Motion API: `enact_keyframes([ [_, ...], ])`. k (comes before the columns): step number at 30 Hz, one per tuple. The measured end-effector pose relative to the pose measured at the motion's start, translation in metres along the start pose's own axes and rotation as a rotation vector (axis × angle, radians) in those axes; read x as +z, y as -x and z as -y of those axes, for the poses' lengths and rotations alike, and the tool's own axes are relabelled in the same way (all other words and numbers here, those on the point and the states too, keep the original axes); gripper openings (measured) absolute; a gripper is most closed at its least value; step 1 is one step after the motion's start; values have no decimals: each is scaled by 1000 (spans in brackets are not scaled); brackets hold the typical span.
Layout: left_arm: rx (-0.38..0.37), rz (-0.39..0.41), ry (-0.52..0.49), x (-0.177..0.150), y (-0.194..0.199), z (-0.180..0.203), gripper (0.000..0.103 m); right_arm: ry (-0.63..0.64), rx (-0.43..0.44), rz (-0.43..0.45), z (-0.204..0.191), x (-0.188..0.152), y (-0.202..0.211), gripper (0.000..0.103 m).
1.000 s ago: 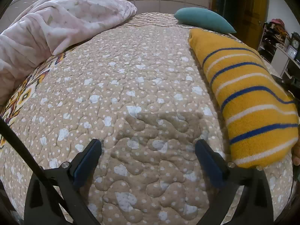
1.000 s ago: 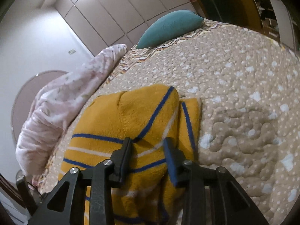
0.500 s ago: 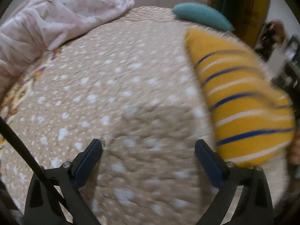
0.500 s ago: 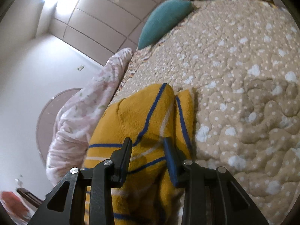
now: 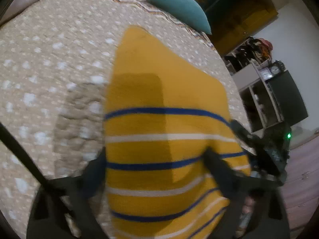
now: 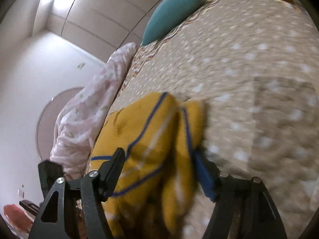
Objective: Fold small clothes
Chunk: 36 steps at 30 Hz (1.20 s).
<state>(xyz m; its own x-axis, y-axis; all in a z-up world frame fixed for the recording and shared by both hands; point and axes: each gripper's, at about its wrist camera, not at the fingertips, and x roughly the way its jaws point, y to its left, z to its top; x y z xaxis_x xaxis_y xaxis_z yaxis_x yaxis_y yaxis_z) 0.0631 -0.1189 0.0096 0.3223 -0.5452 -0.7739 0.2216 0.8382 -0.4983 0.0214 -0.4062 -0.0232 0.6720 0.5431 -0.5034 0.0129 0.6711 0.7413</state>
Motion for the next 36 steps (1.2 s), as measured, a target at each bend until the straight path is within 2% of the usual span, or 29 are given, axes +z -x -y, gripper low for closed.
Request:
enact_keyframes([
  [1,16,12,-23,1,3,6,74,15,-5,-19,-5,1,-8,56],
  [2,25,16,-44,0,6,12,64,18,-8,-30,-7,3,-12,46],
  [5,40,36,-111,10,23,26,51,69,2,-7,-25,11,-7,38],
  [8,65,68,-159,29,35,41,51,132,5,41,-46,21,4,36],
  [10,126,103,-220,39,35,52,51,159,-20,71,-52,27,6,36],
  [12,183,100,-241,39,24,53,54,148,-50,79,-48,30,3,36],
  [14,252,65,-224,33,5,45,62,135,-160,76,-34,27,-4,38],
  [16,283,76,-192,23,-3,32,71,98,-205,66,-16,23,-5,38],
  [18,234,85,-128,17,0,17,75,43,-175,70,-2,19,5,40],
  [20,226,80,-107,12,8,13,75,42,-184,104,-3,18,20,40],
  [25,300,189,-200,-7,44,32,75,119,-80,167,-45,16,50,40],
  [27,343,223,-250,-20,54,39,75,164,-14,150,-67,10,48,40],
  [28,363,236,-273,-29,60,43,75,190,36,121,-78,5,43,40],
  [30,394,252,-309,-43,69,47,76,212,80,67,-87,-1,29,40],
  [32,434,274,-349,-55,74,52,76,214,60,-1,-82,-10,10,40],
  [33,453,287,-364,-60,76,55,76,200,10,-15,-74,-13,3,40],
  [34,475,306,-378,-67,81,57,77,183,-60,-19,-65,-16,-3,37],
  [35,491,324,-386,-72,84,58,80,168,-84,-4,-56,-19,-1,28],
  [36,505,347,-393,-78,88,60,83,148,-81,28,-50,-23,7,28],
])
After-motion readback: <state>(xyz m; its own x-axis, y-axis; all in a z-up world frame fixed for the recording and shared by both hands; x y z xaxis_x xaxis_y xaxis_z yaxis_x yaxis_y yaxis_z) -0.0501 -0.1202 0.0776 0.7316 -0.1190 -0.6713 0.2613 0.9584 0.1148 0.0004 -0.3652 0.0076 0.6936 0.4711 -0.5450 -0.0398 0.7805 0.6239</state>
